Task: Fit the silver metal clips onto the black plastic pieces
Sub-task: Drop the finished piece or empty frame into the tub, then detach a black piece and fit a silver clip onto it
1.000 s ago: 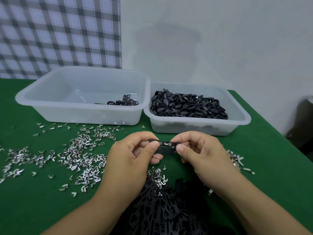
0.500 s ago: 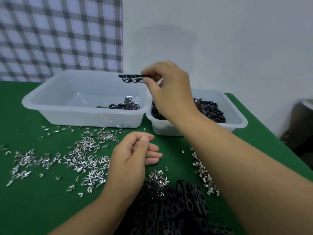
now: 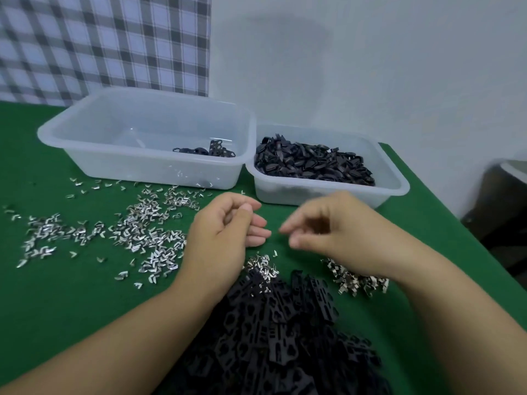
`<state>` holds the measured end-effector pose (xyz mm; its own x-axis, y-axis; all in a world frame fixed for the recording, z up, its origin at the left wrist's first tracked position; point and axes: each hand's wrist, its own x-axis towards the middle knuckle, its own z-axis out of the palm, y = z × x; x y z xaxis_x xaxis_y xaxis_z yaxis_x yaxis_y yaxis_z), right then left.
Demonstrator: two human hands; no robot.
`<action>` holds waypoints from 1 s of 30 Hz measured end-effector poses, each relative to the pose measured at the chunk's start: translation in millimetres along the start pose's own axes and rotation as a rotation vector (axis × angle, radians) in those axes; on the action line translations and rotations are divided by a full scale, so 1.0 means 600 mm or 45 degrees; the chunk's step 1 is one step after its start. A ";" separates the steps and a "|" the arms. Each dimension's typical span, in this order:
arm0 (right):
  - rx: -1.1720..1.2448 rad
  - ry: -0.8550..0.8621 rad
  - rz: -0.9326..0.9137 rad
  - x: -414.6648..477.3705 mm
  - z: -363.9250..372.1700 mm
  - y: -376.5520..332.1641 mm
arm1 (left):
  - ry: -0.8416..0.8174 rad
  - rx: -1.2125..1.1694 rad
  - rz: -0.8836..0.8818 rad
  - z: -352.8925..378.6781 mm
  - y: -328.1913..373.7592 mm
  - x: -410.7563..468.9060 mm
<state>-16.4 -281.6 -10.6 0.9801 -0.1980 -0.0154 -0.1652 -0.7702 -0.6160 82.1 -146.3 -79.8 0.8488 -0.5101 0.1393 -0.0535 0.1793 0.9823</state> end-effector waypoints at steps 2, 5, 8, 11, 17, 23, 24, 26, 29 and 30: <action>0.004 -0.067 0.099 -0.027 0.007 0.019 | 0.002 0.017 0.007 0.001 0.000 0.000; -0.143 -0.154 0.179 -0.050 0.008 0.034 | 0.000 0.028 0.017 0.001 0.000 0.000; -0.279 -0.239 0.206 -0.062 0.000 0.037 | -0.010 0.035 0.018 0.000 -0.001 0.001; -0.289 -0.234 0.224 -0.064 0.001 0.037 | -0.006 0.032 0.020 0.000 -0.001 0.001; -0.202 -0.183 0.192 -0.063 0.000 0.042 | -0.020 0.055 0.038 0.001 -0.001 -0.001; 0.785 0.196 0.206 -0.056 -0.008 0.052 | -0.074 0.097 0.040 0.003 0.006 -0.006; 0.921 0.305 0.212 -0.054 -0.005 0.055 | -0.090 0.115 0.041 0.004 0.009 -0.007; 1.117 0.440 0.213 -0.047 0.004 0.058 | -0.123 0.187 0.064 0.006 0.015 -0.009; 1.235 0.508 0.207 -0.040 0.019 0.058 | -0.155 0.321 0.125 0.005 0.031 -0.010; 1.245 0.513 0.190 -0.039 0.023 0.058 | -0.169 0.356 0.133 0.005 0.036 -0.010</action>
<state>-43.6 -295.6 -42.5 0.8190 -0.5737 0.0083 0.0549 0.0638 -0.9965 74.1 -141.9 -59.2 0.7560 -0.6097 0.2382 -0.2946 0.0081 0.9556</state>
